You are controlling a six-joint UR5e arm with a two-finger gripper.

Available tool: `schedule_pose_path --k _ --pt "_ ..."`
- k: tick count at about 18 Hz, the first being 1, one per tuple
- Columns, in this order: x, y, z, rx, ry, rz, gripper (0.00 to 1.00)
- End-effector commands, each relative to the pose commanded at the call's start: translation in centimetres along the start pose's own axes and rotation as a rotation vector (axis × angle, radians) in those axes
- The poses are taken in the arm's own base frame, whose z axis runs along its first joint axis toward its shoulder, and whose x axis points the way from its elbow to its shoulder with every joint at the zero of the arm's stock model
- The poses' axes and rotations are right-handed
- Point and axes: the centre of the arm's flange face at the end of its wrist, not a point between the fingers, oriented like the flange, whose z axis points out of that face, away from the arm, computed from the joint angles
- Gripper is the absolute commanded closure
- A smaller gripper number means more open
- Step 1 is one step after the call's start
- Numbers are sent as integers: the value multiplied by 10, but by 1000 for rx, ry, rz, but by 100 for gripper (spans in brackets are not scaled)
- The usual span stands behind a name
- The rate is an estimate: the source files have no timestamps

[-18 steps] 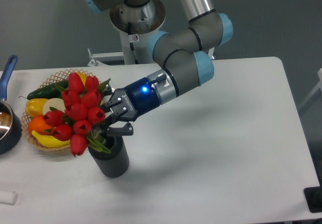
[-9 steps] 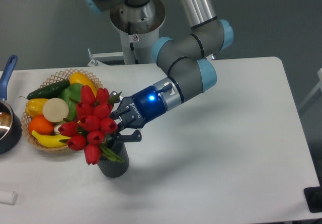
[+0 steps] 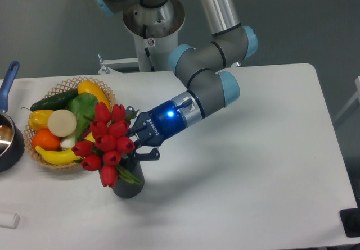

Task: Insert the flowers into the vase
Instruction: 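Open the gripper to release the tulips in the vase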

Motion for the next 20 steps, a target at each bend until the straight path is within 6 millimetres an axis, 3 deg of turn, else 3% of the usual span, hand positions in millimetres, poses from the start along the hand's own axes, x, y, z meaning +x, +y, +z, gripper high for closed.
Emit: schedule_pose_path --k 6,7,9,12,14,20 --pt "-6 11 -1 -36 -13 -8 64" --pt "-6 13 -1 -38 -13 -12 58" --pt "-7 13 -4 -37 -19 -7 34" --pt "-7 10 -5 -39 -22 4 9" --pt "-8 9 -5 -64 -30 13 1" --pt "-4 4 -9 -194 -80 49 0"
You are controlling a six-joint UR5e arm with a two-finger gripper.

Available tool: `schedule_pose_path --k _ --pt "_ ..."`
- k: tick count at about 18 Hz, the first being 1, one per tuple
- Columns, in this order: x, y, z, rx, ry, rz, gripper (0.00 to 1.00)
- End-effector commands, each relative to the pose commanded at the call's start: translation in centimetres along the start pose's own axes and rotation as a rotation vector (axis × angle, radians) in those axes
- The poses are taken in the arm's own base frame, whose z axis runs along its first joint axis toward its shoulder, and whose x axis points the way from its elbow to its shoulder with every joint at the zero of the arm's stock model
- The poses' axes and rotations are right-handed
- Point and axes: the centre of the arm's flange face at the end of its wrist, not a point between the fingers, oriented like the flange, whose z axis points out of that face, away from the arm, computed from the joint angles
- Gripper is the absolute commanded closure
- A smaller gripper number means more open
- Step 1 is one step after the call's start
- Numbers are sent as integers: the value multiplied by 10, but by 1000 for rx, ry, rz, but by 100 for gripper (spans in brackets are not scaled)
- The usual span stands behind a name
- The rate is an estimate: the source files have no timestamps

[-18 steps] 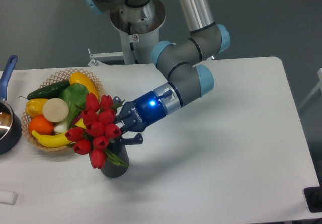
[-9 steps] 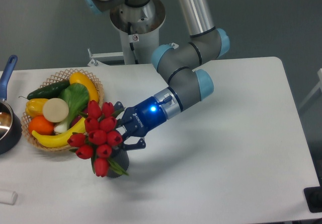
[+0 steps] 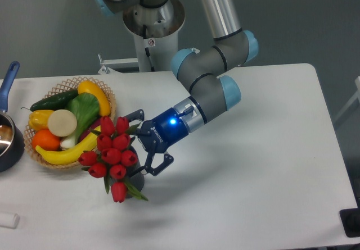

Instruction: Insert the flowers into the vase

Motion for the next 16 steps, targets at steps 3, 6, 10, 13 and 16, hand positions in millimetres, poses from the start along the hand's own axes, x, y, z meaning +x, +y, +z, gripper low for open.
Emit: schedule_pose_path --k 3,6,10,13,16 --pt "6 -14 -11 -91 -49 35 0" --pt "12 -28 -21 -202 -109 83 0" --pt "5 -48 -55 -256 -199 127 0" --pt "1 -51 -105 -322 -313 123 0" --pt "-3 -52 -148 -445 -435 115 0"
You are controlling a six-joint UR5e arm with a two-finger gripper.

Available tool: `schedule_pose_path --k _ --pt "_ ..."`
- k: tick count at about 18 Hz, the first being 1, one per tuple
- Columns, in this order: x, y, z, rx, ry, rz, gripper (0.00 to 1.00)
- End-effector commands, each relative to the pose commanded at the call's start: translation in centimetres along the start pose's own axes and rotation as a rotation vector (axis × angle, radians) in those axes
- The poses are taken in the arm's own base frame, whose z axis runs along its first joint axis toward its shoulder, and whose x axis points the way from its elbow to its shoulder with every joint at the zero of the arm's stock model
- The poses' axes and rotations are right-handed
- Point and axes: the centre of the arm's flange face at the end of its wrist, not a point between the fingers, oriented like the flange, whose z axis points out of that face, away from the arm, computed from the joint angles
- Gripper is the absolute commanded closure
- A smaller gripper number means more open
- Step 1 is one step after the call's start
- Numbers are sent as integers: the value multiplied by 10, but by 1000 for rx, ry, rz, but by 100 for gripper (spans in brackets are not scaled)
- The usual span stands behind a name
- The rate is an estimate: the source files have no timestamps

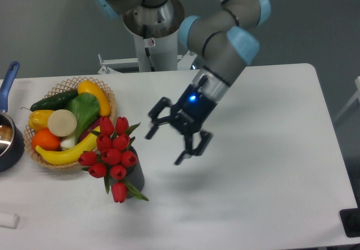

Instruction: Insert the flowers into the vase

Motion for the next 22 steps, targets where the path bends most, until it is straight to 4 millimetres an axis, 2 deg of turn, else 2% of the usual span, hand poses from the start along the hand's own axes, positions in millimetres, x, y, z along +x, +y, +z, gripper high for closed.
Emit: schedule_pose_path --k 5,7,9,13,18,22 --pt "-37 25 -54 -71 -132 -34 0" --pt "-51 27 -88 -74 -201 -36 0" --pt "-60 20 -104 -78 -235 -23 0" --pt "-60 24 -128 -187 -297 23 0" --pt "-36 36 -158 -423 -276 154 0" --pt "-23 47 -190 -557 -180 243 0"
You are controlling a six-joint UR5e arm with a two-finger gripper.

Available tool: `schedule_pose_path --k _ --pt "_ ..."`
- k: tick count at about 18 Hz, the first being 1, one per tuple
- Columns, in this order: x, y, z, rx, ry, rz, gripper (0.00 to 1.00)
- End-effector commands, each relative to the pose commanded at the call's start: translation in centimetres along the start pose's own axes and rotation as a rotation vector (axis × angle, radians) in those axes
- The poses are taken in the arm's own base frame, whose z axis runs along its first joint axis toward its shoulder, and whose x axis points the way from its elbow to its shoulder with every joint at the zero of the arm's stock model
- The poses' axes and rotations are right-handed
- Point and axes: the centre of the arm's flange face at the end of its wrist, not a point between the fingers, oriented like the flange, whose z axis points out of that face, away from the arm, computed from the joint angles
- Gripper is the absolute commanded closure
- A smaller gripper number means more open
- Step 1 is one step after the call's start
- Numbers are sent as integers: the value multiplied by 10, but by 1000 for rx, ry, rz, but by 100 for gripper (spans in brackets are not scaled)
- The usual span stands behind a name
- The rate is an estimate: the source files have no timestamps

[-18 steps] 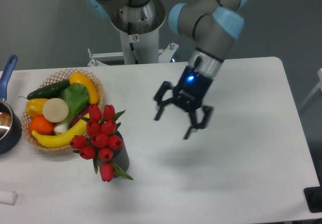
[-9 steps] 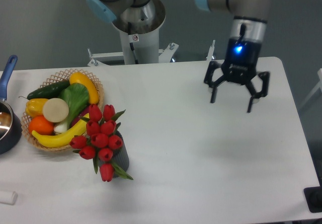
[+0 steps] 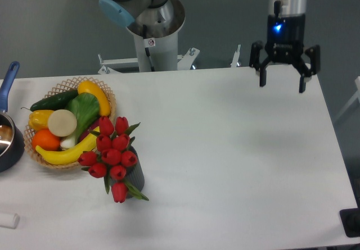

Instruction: Insert the flowers into the vase

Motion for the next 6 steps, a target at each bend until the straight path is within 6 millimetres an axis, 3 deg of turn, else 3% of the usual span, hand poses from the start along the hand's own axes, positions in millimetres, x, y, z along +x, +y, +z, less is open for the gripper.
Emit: schedule_pose_path --k 6 --pt "4 17 -10 -85 30 32 0"
